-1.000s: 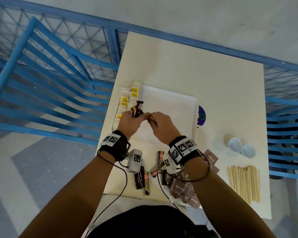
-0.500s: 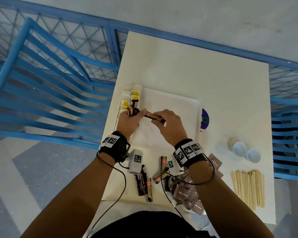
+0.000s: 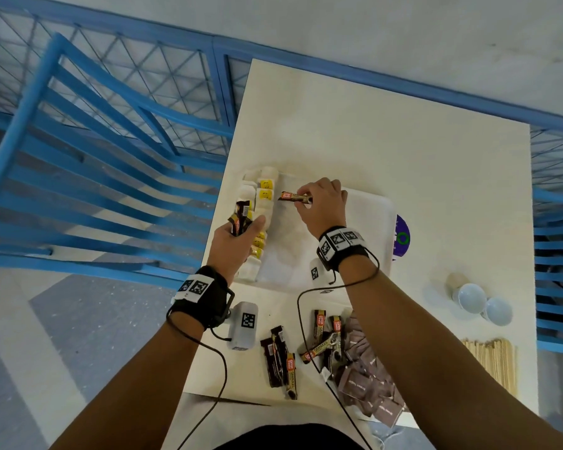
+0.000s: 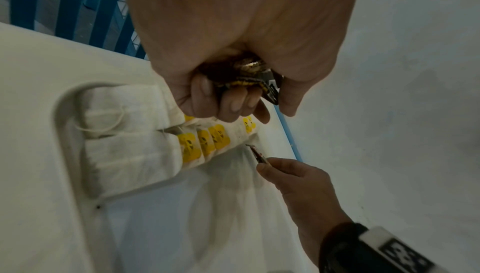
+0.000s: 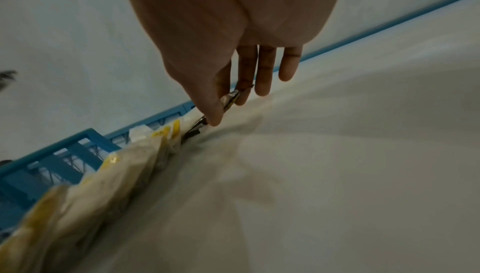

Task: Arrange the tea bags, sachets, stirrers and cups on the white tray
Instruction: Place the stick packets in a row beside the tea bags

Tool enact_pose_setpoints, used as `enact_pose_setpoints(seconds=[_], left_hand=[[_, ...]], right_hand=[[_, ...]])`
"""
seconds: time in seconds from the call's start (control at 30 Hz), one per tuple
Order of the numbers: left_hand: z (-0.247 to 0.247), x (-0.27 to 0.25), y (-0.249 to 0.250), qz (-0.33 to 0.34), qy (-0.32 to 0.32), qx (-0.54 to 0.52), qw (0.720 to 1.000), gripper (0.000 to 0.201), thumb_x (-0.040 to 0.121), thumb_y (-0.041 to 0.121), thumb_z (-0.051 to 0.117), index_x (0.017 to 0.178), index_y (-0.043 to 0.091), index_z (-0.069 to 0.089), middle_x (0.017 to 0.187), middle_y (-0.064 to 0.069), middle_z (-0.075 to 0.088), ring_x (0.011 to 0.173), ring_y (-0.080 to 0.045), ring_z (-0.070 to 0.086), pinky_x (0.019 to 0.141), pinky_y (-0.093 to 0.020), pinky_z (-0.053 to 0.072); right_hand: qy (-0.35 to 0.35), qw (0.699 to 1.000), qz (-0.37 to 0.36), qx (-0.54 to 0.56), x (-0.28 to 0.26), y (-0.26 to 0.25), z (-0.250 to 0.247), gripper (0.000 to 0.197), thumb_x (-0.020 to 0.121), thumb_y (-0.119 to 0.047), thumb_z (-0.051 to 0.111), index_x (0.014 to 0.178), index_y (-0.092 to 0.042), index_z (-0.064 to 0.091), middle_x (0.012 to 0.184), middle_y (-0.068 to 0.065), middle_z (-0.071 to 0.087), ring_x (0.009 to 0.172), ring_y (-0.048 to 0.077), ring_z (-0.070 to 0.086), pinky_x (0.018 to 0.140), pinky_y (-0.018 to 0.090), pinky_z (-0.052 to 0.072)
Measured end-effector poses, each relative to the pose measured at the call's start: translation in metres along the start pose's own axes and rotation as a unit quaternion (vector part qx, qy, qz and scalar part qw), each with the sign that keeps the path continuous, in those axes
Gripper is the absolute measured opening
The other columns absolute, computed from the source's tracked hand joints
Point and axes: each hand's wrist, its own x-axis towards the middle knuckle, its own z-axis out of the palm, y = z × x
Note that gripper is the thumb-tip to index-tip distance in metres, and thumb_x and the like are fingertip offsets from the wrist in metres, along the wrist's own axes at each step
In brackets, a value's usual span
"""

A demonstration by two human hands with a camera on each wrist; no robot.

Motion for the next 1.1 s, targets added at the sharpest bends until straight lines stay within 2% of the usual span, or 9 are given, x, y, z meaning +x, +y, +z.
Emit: enact_pose_setpoints(seconds=[0.13,0.3,0.43,0.57,0.7,0.8,0.93,1.0,1.1], left_hand=[[-0.010,0.005,-0.007,0.007,0.009,0.022,1.000,0.035,0.090,0.041,0.075,0.084,0.011,0.059,0.069,-0.011,0.043,0.049,-0.015,0.037,0.040,-0.019,0.030],[-0.015,0.007,-0.008,0.000,0.015,0.022,1.000,0.031,0.092,0.036,0.074,0.092,0.006,0.065,0.067,-0.007,0.048,0.044,-0.008,0.041,0.039,-0.016,0.031],[-0.015,0.009,-0.008,-0.008,0.011,0.015,1.000,0.029,0.093,0.034,0.073,0.086,0.008,0.063,0.062,-0.001,0.046,0.041,-0.006,0.038,0.038,-0.016,0.030],[-0.013,0.010,-0.010,-0.008,-0.003,0.019,1.000,0.030,0.093,0.038,0.073,0.078,0.015,0.059,0.061,0.000,0.044,0.045,-0.010,0.037,0.040,-0.018,0.029],[-0.013,0.012,-0.010,-0.006,-0.002,0.028,1.000,0.032,0.092,0.040,0.073,0.078,0.015,0.058,0.062,-0.002,0.043,0.046,-0.012,0.037,0.041,-0.020,0.029],[-0.015,0.012,-0.010,-0.006,-0.004,0.025,1.000,0.033,0.092,0.040,0.073,0.074,0.018,0.058,0.063,-0.004,0.044,0.046,-0.012,0.037,0.040,-0.019,0.029],[-0.013,0.010,-0.005,-0.023,-0.003,-0.005,1.000,0.027,0.093,0.037,0.072,0.086,0.012,0.065,0.058,0.004,0.046,0.043,-0.007,0.037,0.038,-0.017,0.029],[-0.013,0.010,-0.004,-0.034,-0.006,-0.024,0.999,0.028,0.093,0.037,0.072,0.093,0.010,0.065,0.058,0.005,0.045,0.044,-0.008,0.036,0.039,-0.018,0.028],[-0.013,0.011,-0.003,-0.048,-0.028,-0.046,0.997,0.022,0.093,0.031,0.072,0.093,0.012,0.060,0.062,0.002,0.043,0.050,-0.014,0.034,0.041,-0.022,0.026]], right_hand=[[-0.001,1.000,0.004,-0.014,0.011,0.003,0.012,0.017,0.086,-0.030,0.071,0.101,-0.023,0.076,0.107,0.000,0.058,0.109,0.027,0.044,0.092,0.038,0.032],[-0.012,1.000,-0.011,0.016,0.016,0.007,0.016,0.020,0.089,-0.025,0.069,0.106,-0.017,0.075,0.105,0.004,0.060,0.107,0.029,0.048,0.093,0.041,0.039],[0.008,0.999,-0.017,0.048,0.011,0.009,0.018,0.033,0.083,-0.020,0.073,0.116,-0.014,0.068,0.112,0.004,0.057,0.108,0.027,0.048,0.095,0.039,0.042],[0.046,0.994,-0.024,0.095,0.005,0.010,0.024,0.024,0.085,-0.007,0.070,0.109,-0.009,0.068,0.110,0.007,0.055,0.103,0.026,0.049,0.090,0.034,0.047],[0.040,0.993,-0.016,0.111,0.007,0.008,0.029,0.018,0.087,0.002,0.065,0.103,-0.005,0.069,0.108,0.010,0.056,0.102,0.027,0.051,0.086,0.023,0.041],[0.048,0.993,-0.016,0.111,0.014,0.005,0.029,0.019,0.086,0.003,0.065,0.102,-0.006,0.069,0.107,0.011,0.056,0.100,0.027,0.051,0.085,0.025,0.042],[0.055,0.993,-0.016,0.106,0.021,0.004,0.029,0.017,0.087,0.003,0.064,0.101,-0.006,0.069,0.107,0.012,0.055,0.101,0.028,0.051,0.083,0.030,0.047],[0.059,0.993,-0.021,0.101,0.023,0.005,0.030,0.017,0.087,0.004,0.064,0.100,-0.005,0.069,0.107,0.012,0.056,0.100,0.028,0.051,0.082,0.028,0.045],[0.065,0.993,-0.024,0.101,0.025,0.006,0.032,0.017,0.086,0.004,0.064,0.100,-0.004,0.068,0.107,0.013,0.055,0.100,0.028,0.051,0.082,0.030,0.046]])
